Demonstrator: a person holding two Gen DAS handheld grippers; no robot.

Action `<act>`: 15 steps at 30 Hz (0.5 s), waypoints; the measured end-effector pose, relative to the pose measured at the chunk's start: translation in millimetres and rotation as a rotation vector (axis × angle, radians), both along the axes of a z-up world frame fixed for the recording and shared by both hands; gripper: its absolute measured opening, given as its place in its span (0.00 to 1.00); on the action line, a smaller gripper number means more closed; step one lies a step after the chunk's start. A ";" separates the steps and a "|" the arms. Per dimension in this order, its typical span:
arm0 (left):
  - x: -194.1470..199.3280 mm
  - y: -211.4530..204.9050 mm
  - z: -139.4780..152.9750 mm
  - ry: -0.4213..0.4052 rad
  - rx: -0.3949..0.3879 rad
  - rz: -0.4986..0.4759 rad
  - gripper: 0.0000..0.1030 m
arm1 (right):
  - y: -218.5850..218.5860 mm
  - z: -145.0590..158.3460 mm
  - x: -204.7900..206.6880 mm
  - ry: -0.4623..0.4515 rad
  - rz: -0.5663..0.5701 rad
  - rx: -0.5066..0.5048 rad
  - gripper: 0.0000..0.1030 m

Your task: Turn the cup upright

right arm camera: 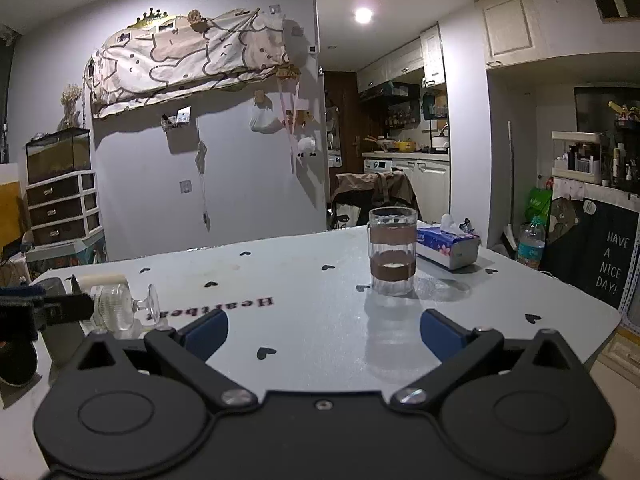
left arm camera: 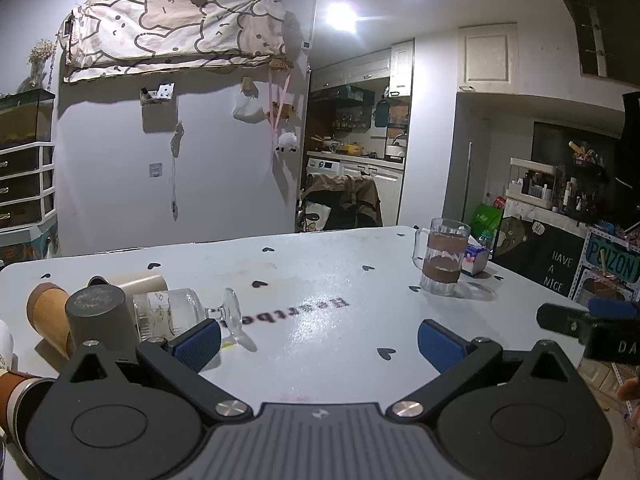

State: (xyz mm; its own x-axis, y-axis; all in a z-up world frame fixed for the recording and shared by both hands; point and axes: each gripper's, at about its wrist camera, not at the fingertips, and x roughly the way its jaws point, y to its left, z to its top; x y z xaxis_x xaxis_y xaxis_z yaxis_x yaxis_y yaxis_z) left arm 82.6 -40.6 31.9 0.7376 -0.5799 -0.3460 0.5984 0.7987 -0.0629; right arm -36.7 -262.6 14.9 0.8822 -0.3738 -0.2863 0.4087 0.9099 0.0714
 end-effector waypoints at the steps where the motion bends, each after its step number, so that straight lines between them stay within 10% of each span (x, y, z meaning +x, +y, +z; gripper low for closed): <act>1: -0.4 -0.2 -0.5 0.002 0.001 0.000 1.00 | -0.7 0.1 -0.3 -0.001 -0.001 -0.001 1.00; 15: -2.4 -0.1 -1.4 -0.006 0.019 0.009 1.00 | -4.7 -3.3 -2.4 0.017 -0.010 -0.014 1.00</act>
State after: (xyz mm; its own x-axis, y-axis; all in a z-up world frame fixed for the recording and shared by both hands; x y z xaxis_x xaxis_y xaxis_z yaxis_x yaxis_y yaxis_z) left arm 80.2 -40.6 30.5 0.7445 -0.5669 -0.3527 0.5918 0.8048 -0.0444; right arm -39.1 -267.3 11.6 0.8736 -0.3864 -0.2958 0.4186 0.9067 0.0519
